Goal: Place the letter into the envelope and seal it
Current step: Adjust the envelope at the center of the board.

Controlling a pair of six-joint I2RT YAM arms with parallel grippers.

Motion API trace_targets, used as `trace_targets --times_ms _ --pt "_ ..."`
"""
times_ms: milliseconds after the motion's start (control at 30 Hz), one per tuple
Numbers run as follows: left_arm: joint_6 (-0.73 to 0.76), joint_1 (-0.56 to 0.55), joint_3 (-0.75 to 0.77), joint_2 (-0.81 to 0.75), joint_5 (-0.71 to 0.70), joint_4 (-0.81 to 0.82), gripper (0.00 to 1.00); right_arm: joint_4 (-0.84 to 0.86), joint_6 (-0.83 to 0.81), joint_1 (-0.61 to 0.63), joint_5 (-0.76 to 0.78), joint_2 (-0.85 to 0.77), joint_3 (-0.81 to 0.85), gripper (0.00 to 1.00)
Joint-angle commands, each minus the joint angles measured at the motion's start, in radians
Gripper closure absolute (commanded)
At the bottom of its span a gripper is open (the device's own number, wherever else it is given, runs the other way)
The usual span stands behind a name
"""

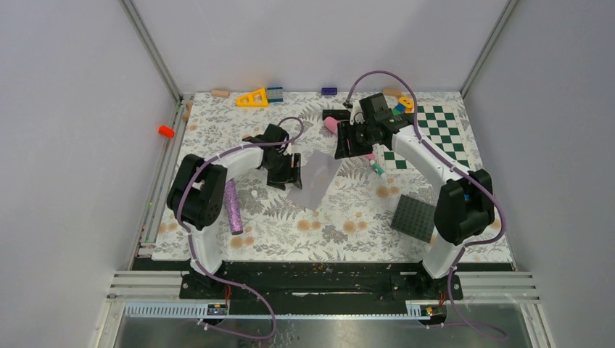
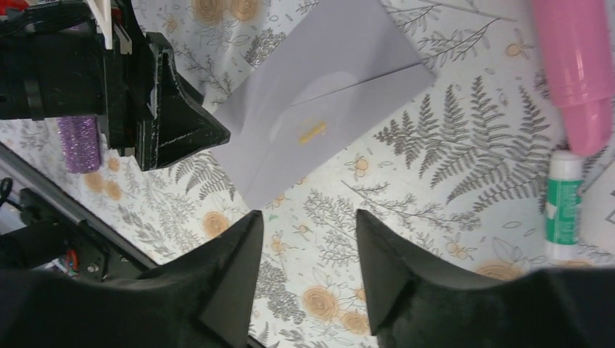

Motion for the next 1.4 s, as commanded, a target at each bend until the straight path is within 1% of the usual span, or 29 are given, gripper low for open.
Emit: trace_targets --times_ms 0,67,100,333,600,667,733,833,1033,1200,1367 --pt "0.028 -0.005 -0.022 0.009 0.01 0.026 0.35 0.008 0.005 -0.006 0.078 -0.044 0.009 0.31" --pt "0.032 -0.009 -0.038 0.018 0.035 0.031 0.35 -0.017 0.04 -0.008 0.117 -0.013 0.024 0.23" --pt "0.034 -0.013 -0.046 0.021 0.045 0.035 0.35 -0.03 0.05 -0.008 0.12 0.005 0.03 0.22" --pt "0.032 -0.069 -0.11 0.036 0.19 0.091 0.35 -0.072 0.147 -0.009 0.109 0.166 0.065 0.19" --pt "0.022 -0.142 -0.121 0.053 0.241 0.125 0.34 -0.105 0.226 -0.027 0.102 0.314 0.165 0.18" --pt "0.021 -0.152 -0.111 0.054 0.243 0.13 0.34 -0.127 0.23 -0.033 0.092 0.348 0.211 0.17" --pt "0.02 -0.152 -0.106 0.045 0.246 0.146 0.34 -0.137 0.229 -0.042 0.048 0.362 0.237 0.17" --pt "0.017 -0.162 -0.102 0.042 0.251 0.165 0.33 -0.133 0.221 -0.058 -0.022 0.339 0.246 0.17" --pt "0.011 -0.206 -0.056 0.097 0.221 0.164 0.33 -0.133 0.198 -0.111 -0.077 0.241 0.24 0.17" --pt "-0.017 -0.238 0.024 0.173 0.167 0.157 0.32 -0.134 0.166 -0.184 -0.128 0.119 0.237 0.16" --pt "-0.046 -0.263 0.138 0.256 0.076 0.116 0.31 -0.122 0.146 -0.27 -0.133 -0.007 0.21 0.16"
